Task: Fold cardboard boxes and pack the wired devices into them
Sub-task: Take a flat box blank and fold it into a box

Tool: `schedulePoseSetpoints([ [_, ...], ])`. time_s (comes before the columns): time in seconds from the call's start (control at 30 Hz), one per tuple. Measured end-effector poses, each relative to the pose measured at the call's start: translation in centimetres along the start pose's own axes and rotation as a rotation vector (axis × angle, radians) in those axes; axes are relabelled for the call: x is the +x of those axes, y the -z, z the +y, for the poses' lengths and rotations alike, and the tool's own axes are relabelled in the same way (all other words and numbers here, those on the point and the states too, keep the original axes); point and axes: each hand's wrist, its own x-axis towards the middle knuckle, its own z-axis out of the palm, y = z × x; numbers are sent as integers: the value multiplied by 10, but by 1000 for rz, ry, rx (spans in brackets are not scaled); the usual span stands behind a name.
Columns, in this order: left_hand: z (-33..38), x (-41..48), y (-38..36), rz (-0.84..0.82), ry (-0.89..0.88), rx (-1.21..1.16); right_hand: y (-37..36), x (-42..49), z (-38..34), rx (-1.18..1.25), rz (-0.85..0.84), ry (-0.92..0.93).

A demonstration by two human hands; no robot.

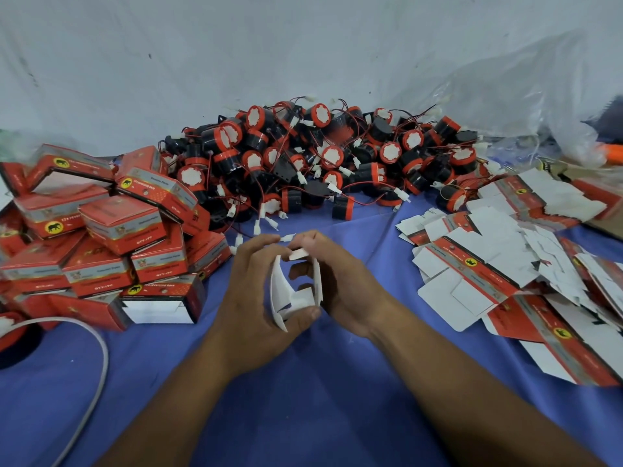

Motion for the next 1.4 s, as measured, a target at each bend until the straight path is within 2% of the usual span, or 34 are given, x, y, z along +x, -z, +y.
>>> schedulePoseSetpoints([
  [0.13,0,-2,1,-13,32,-14,3,3,2,-63,-16,-50],
  [0.33,-10,-3,1,-106,-129,114,1,0,5,-107,39,-20],
  [0.5,-16,-1,0,-63,-128,190,-3,-1,15,-140,109,16],
  [0.6,-16,2,0,-24,-27,217,-8,-3,14,-2,89,-65],
  [0.67,-20,4,3,-38,56,247,-7,-4,13,5,44,-63],
  [0.8,-23,5,10,-216,138,354,-2,-6,16,-32,-32,-24],
  [0.87,-20,6,9,-274,146,375,-5,-5,14,-48,-2,-11],
  [0.97,-18,5,5,-249,133,363,-8,-3,16,-80,59,-19],
  [1.2,-23,-3,10,-225,124,200,-8,-2,12,-48,69,-45],
  [1.3,-22,-3,9,-181,125,176,-6,-2,10,-171,153,-13],
  [1.4,-21,-3,5,-159,103,238,-8,-5,8,-261,138,-5],
])
